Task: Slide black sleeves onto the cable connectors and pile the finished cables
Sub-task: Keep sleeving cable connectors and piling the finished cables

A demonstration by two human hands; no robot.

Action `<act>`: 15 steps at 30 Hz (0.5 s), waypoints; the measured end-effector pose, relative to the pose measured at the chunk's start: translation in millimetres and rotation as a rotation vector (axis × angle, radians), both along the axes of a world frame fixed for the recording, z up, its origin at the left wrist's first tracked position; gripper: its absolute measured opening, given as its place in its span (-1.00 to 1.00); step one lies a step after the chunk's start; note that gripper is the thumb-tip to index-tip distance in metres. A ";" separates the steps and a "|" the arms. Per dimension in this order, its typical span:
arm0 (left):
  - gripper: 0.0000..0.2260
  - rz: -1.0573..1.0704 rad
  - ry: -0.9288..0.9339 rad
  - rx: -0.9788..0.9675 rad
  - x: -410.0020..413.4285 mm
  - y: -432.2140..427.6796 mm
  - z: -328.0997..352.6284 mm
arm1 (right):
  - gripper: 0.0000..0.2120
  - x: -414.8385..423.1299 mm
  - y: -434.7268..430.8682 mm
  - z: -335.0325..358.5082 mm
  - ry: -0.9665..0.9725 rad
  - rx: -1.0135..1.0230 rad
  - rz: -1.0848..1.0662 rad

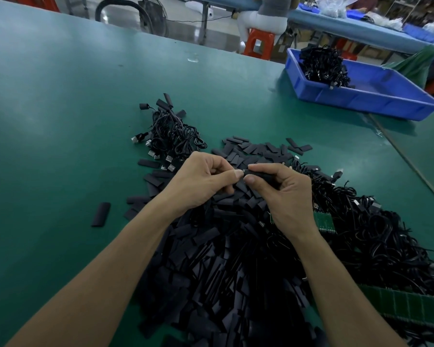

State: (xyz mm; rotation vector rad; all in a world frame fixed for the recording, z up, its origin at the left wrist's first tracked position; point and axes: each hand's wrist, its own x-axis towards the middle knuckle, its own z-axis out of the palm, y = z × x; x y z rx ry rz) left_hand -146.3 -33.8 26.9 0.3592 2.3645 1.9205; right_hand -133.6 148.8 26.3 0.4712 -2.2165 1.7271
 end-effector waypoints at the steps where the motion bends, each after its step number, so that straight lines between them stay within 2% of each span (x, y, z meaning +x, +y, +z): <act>1: -0.81 -0.008 -0.011 0.014 -0.2 0.2 0.0 | -0.74 -0.5 0.2 0.3 0.004 -0.003 -0.022; 4: -0.86 -0.028 -0.049 0.083 -0.3 1.7 -1.3 | -0.66 -2.6 0.8 -0.3 -0.001 -0.033 -0.160; 6: -0.87 -0.019 -0.055 0.090 -0.4 3.5 -2.8 | -0.69 -4.0 1.0 -2.4 -0.028 -0.102 -0.233; 9: -0.88 0.012 -0.051 0.082 -1.1 7.0 -5.2 | -0.71 -4.8 0.8 -5.4 -0.032 -0.129 -0.268; 15: -0.88 0.026 -0.001 0.020 1.2 10.7 -6.8 | -0.63 -0.3 -4.4 -10.1 -0.039 -0.083 -0.250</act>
